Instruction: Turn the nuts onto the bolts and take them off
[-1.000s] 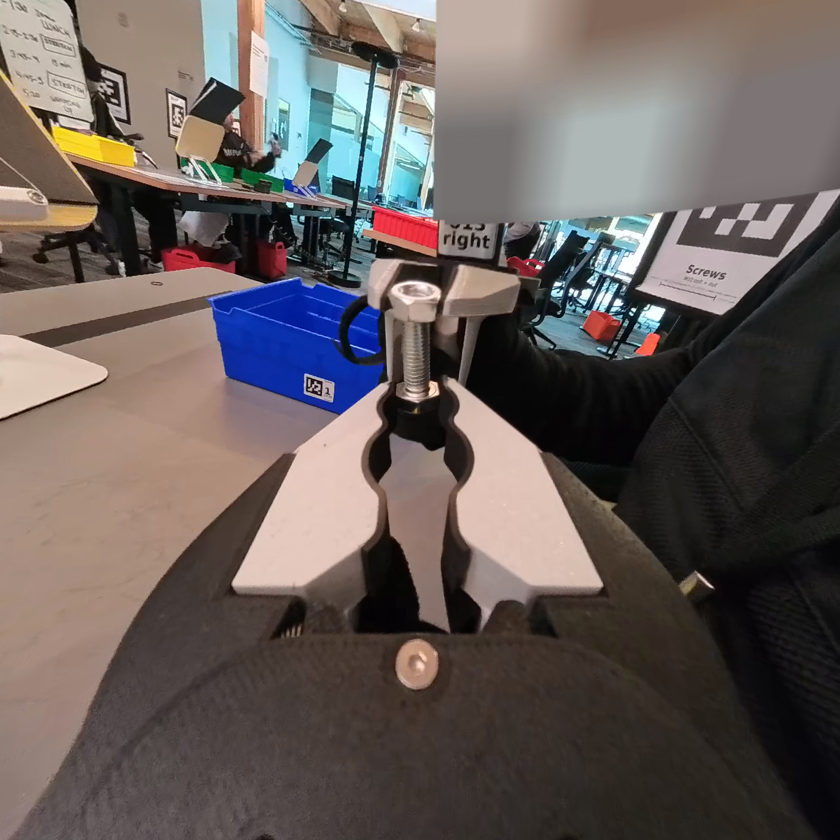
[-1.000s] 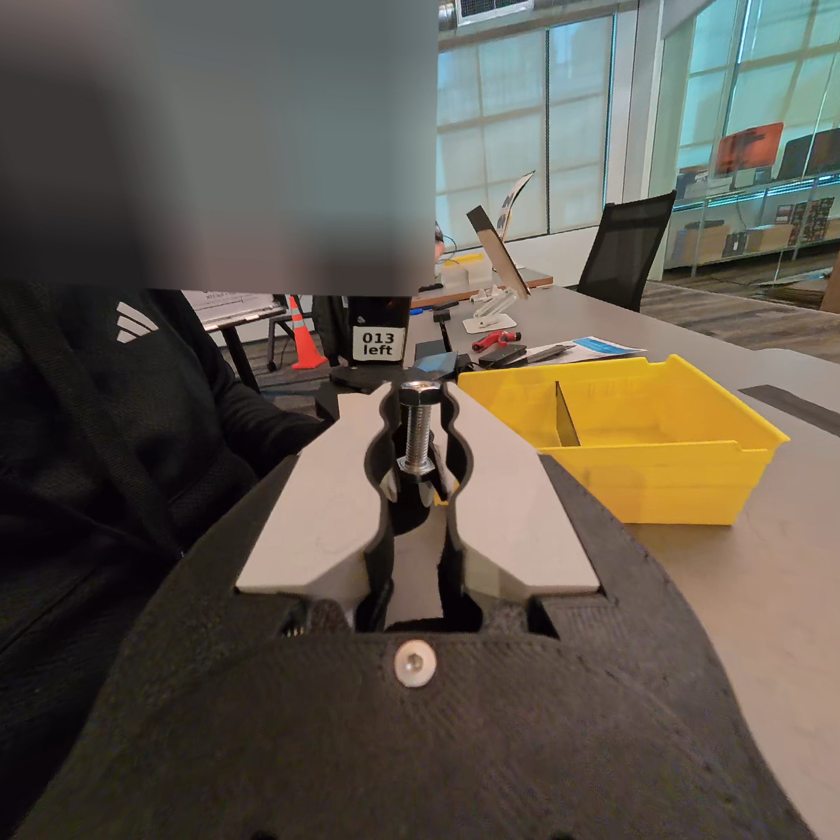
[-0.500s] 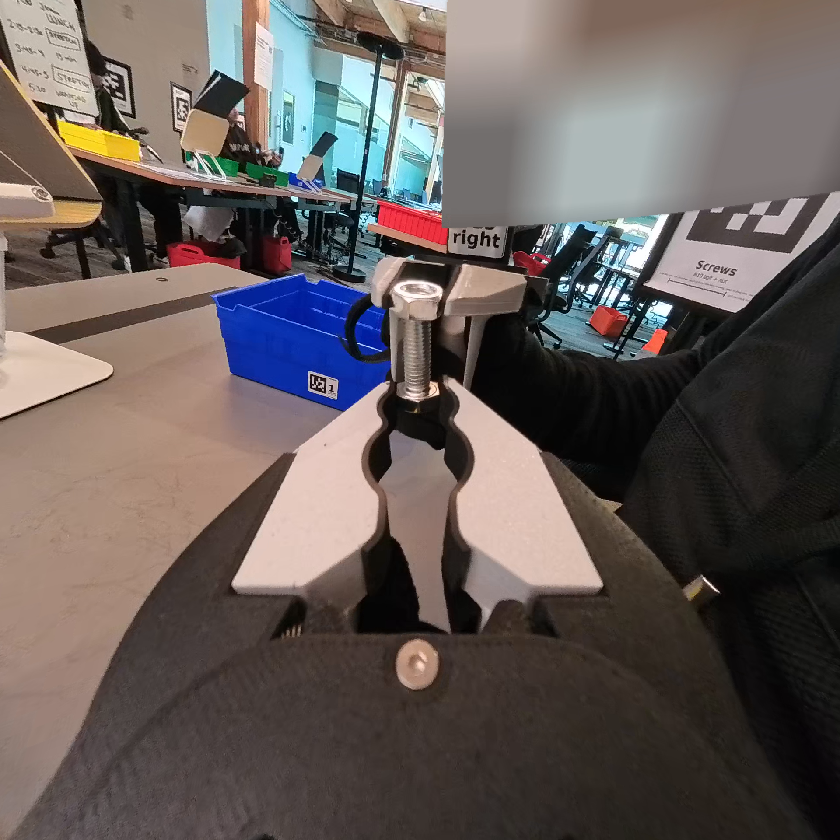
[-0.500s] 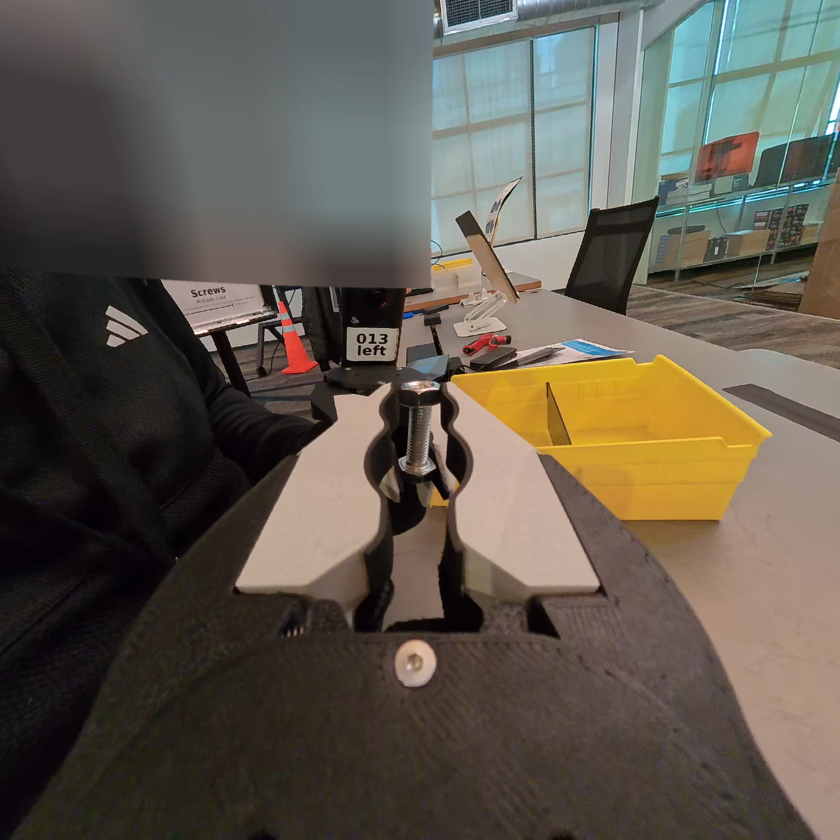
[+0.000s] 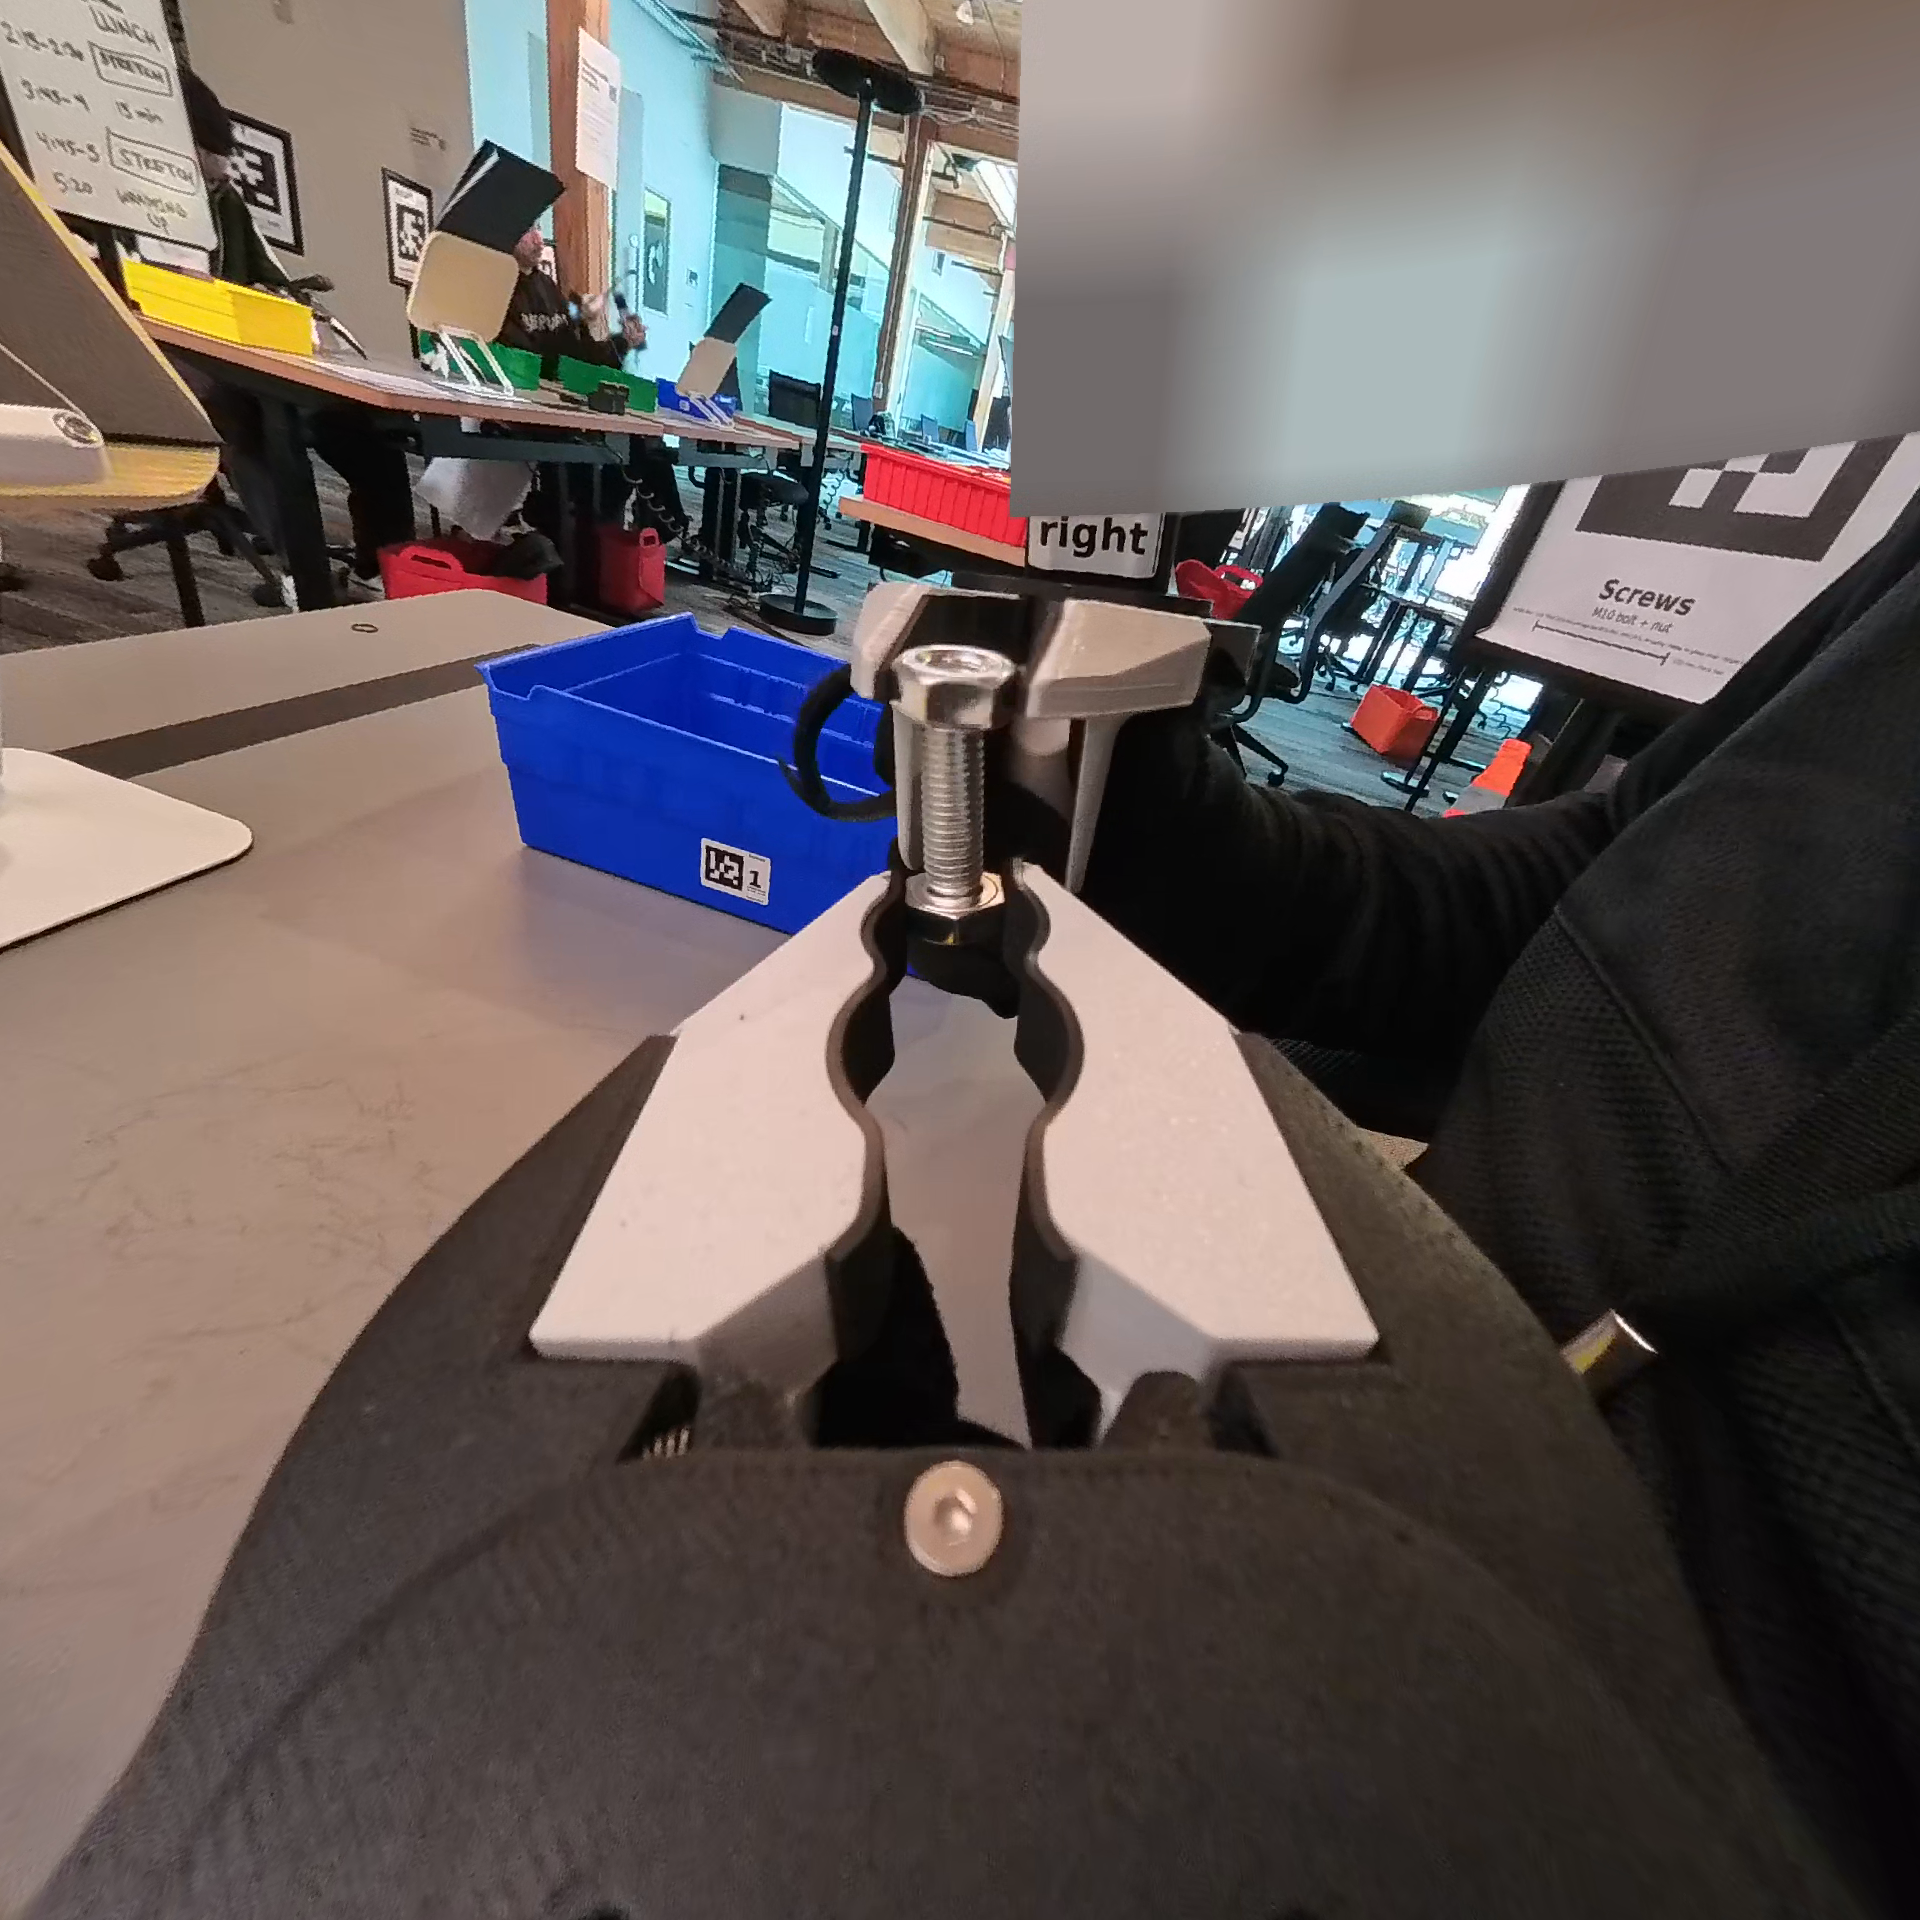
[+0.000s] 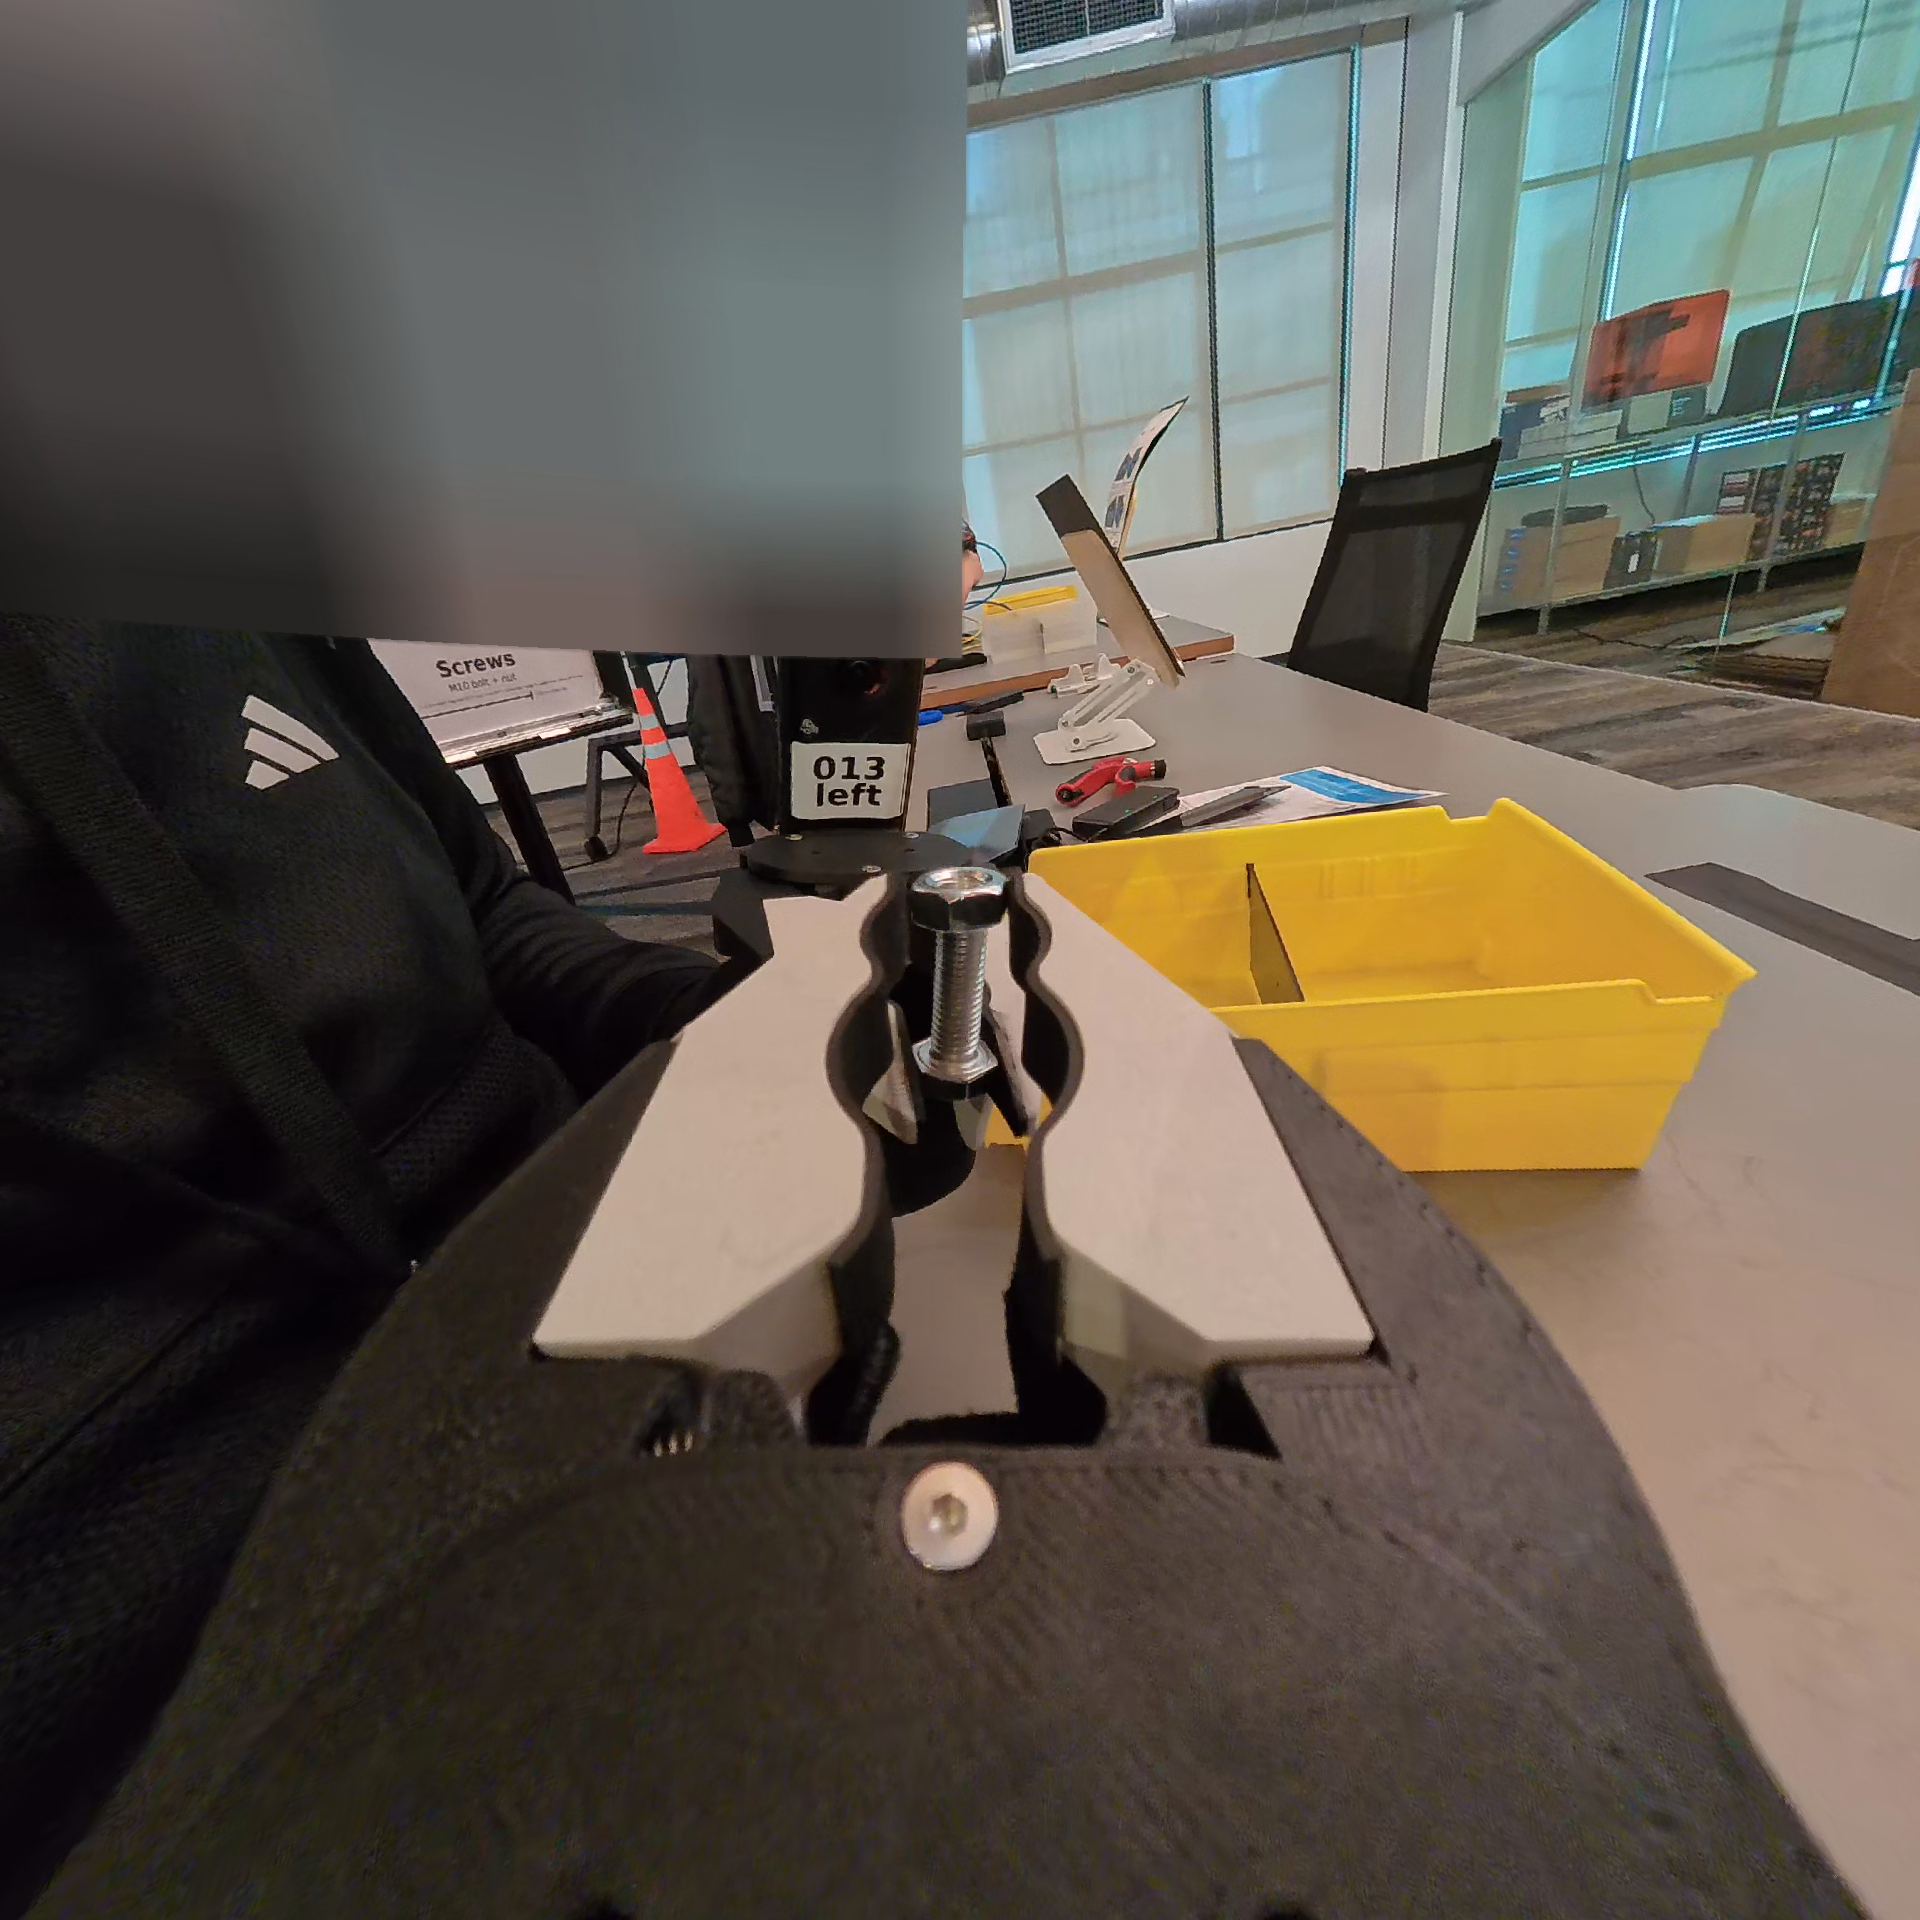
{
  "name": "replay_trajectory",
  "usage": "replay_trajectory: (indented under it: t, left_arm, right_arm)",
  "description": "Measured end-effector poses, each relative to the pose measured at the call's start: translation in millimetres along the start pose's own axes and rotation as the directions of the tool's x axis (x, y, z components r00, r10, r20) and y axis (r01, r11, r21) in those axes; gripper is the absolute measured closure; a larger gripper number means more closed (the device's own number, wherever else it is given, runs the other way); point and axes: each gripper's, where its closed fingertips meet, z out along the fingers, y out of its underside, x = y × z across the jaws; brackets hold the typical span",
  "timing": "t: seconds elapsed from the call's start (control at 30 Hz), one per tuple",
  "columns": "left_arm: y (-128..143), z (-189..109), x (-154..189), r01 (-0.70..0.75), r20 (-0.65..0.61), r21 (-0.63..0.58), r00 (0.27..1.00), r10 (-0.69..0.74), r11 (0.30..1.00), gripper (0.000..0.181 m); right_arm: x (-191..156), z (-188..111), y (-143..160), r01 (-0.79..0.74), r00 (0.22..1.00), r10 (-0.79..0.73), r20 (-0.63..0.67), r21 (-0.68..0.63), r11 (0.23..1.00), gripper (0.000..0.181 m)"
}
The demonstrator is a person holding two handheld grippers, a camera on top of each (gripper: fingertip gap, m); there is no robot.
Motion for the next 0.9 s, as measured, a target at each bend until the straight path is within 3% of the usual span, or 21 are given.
replay_trajectory:
  t: [0.9]
  left_arm:
    - [6.3,2.3,-3.7,0.000,0.011,-0.023,1.000,0.001,1.000,0.165]
  right_arm:
    - [2.8,-10.1,4.7,0.006,0.999,-0.008,-0.037,-0.029,1.000,0.163]
